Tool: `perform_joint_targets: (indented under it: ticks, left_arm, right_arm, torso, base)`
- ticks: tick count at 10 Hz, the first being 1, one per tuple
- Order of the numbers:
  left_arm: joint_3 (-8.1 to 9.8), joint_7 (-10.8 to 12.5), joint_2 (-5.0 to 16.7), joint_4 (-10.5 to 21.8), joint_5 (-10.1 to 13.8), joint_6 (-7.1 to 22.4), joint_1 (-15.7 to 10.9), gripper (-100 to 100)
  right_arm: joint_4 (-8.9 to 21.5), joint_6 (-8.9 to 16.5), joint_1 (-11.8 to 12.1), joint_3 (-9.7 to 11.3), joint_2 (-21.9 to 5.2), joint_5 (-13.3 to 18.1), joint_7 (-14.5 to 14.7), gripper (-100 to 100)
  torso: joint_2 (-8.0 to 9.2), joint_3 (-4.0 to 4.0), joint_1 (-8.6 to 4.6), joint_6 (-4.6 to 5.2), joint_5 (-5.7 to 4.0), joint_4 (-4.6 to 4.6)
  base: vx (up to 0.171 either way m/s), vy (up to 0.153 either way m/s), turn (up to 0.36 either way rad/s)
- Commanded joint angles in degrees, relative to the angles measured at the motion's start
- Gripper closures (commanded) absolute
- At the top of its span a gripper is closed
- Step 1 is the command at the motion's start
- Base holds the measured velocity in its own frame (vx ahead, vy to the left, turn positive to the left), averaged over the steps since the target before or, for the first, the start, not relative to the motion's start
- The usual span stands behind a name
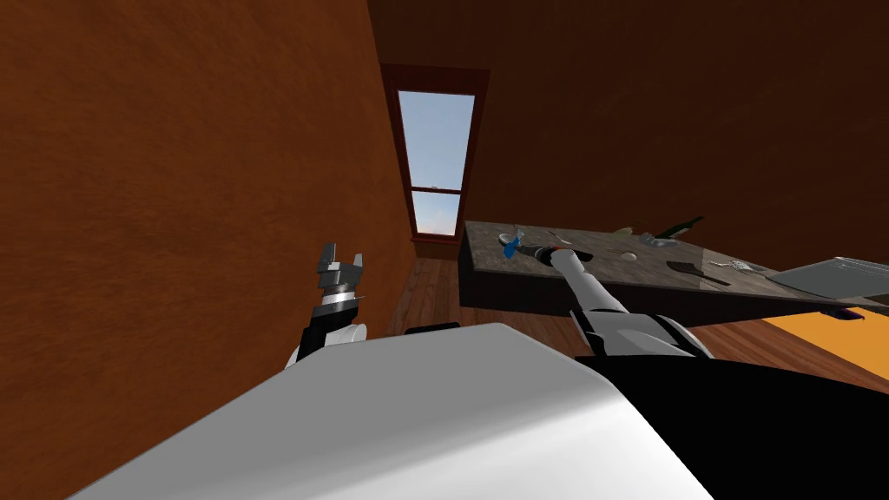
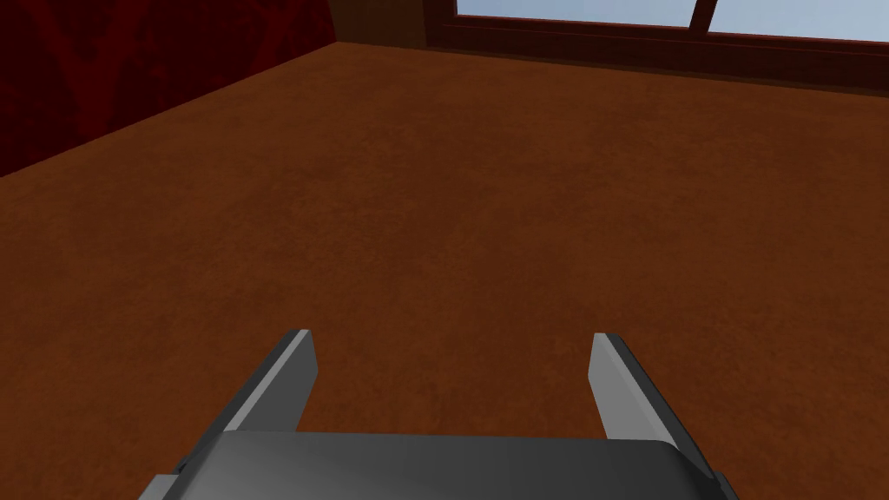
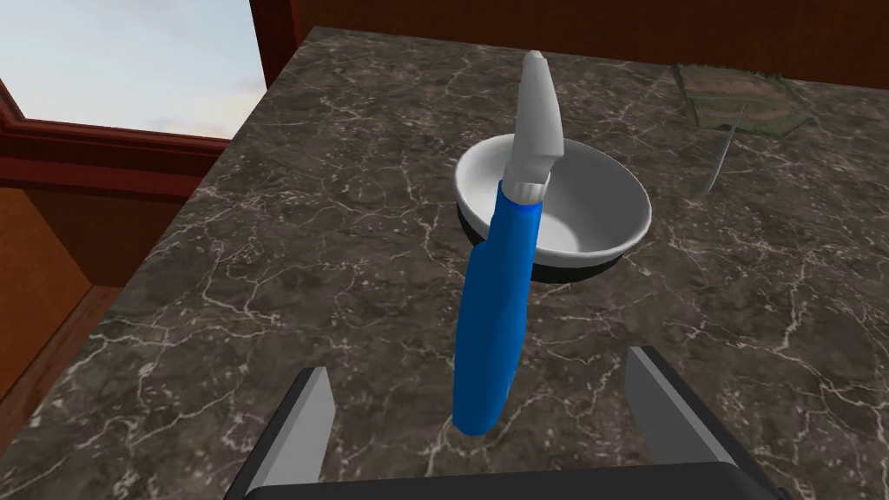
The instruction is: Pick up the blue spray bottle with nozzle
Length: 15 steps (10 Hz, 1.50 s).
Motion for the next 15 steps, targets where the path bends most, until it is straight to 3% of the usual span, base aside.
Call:
perform_joint_targets:
  ticks: [1,5,6,7,8,9,10,15]
  left_arm:
    - [0.00,0.0,0.0,0.0,0.0,0.0,0.0,0]
    - [0.02,0.0,0.0,0.0,0.0,0.0,0.0,0]
    - [0.02,0.0,0.0,0.0,0.0,0.0,0.0,0]
    - [0.02,0.0,0.0,0.0,0.0,0.0,0.0,0]
    - [0.02,0.0,0.0,0.0,0.0,0.0,0.0,0]
    - [0.01,0.0,0.0,0.0,0.0,0.0,0.0,0]
    - [0.01,0.0,0.0,0.0,0.0,0.0,0.0,0]
    - [0.01,0.0,0.0,0.0,0.0,0.0,0.0,0]
  right_arm:
    - [1.7,-1.0,0.4,-0.9,1.2,-1.0,0.4,-100]
    - [4.1,-1.6,2.5,-2.8,3.8,-3.8,0.2,-100]
    - [3.9,-1.4,1.7,-2.3,3.3,-3.2,0.4,-100]
    - [4.0,-1.4,1.7,-2.4,3.3,-3.3,0.5,0]
    - [2.1,-1.5,4.6,-3.9,3.4,-4.2,0.5,-100]
    - [2.1,-1.5,4.8,-3.9,3.4,-4.2,0.5,-100]
    - [0.1,-1.6,7.2,-5.5,3.5,-5.2,0.5,-100]
    - [-3.7,-1.7,13.9,-8.6,3.6,-7.1,0.6,-100]
  torso:
    - [0.00,0.00,0.00,0.00,0.00,0.00]
    - [-0.87,-0.51,-0.87,-0.01,-0.23,-0.21]
    - [-0.96,-0.56,-0.84,-0.01,-0.22,-0.23]
    - [-0.70,-0.43,-0.67,0.00,-0.18,-0.18]
    - [-0.46,-0.28,-0.55,0.01,-0.15,-0.12]
    - [-0.43,-0.25,-0.50,0.00,-0.13,-0.10]
    - [-0.42,-0.25,-0.46,0.01,-0.12,-0.10]
    - [-0.43,-0.25,-0.42,0.00,-0.10,-0.10]
  base:
    - [0.056,-0.007,0.093]
    - [0.157,-0.092,0.053]
    - [0.083,-0.037,0.015]
    - [0.015,-0.008,0.001]
    - [0.040,-0.001,0.086]
    - [0.044,0.007,0.042]
    - [0.056,0.008,0.080]
    - [0.047,0.003,0.051]
